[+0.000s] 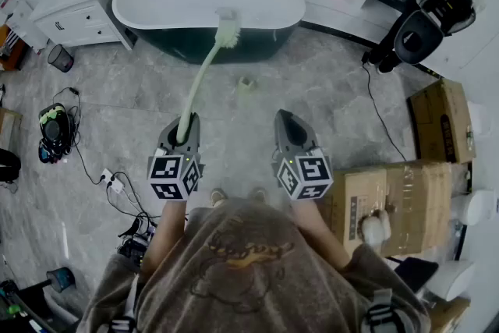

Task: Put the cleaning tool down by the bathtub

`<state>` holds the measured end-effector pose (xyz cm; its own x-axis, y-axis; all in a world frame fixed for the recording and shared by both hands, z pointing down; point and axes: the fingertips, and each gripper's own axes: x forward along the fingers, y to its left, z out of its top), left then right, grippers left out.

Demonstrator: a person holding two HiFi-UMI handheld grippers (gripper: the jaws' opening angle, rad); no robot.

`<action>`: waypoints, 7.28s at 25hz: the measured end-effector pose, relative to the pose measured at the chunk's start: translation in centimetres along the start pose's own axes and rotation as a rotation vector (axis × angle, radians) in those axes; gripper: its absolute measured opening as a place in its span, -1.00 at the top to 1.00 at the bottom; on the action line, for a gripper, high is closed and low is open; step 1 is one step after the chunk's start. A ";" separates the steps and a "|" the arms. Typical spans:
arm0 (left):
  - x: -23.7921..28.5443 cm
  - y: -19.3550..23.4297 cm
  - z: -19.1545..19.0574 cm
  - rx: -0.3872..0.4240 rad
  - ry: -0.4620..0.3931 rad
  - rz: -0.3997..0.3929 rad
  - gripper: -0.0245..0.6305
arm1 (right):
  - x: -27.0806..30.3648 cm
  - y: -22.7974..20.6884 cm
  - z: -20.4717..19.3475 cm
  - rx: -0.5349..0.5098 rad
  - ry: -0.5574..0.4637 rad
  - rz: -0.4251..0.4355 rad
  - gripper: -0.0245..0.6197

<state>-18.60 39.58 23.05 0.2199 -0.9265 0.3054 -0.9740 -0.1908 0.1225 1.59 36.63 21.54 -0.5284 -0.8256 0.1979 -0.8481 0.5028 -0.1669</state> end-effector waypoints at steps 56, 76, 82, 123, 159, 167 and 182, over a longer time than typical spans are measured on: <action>32.3 3.4 6.4 -0.008 0.061 -0.046 0.81 | 26.1 -22.1 4.7 0.071 0.008 0.007 0.92; 43.1 7.2 11.8 0.001 0.032 -0.015 0.81 | 36.2 -28.5 8.4 0.069 -0.001 -0.003 0.92; 46.1 8.4 12.3 0.012 0.033 -0.050 0.81 | 38.6 -28.4 8.4 0.070 -0.008 -0.031 0.92; 51.0 7.9 -16.2 -0.015 0.325 -0.185 0.81 | 43.1 -31.6 -16.6 0.154 0.226 -0.032 0.92; 53.7 9.5 -35.1 0.000 0.581 -0.236 0.81 | 43.4 -30.5 -27.2 0.227 0.316 -0.022 0.92; 56.6 10.9 -38.6 0.014 0.652 -0.207 0.81 | 43.9 -30.0 -28.6 0.231 0.337 -0.016 0.92; 61.8 12.1 -46.1 0.195 1.061 -0.162 0.81 | 44.3 -30.7 -29.5 0.264 0.350 -0.047 0.92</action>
<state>-14.24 -5.05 87.00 0.1906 -0.1516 0.9699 -0.9007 -0.4199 0.1114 3.05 -7.81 63.90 -0.5095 -0.6863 0.5190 -0.8565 0.3470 -0.3820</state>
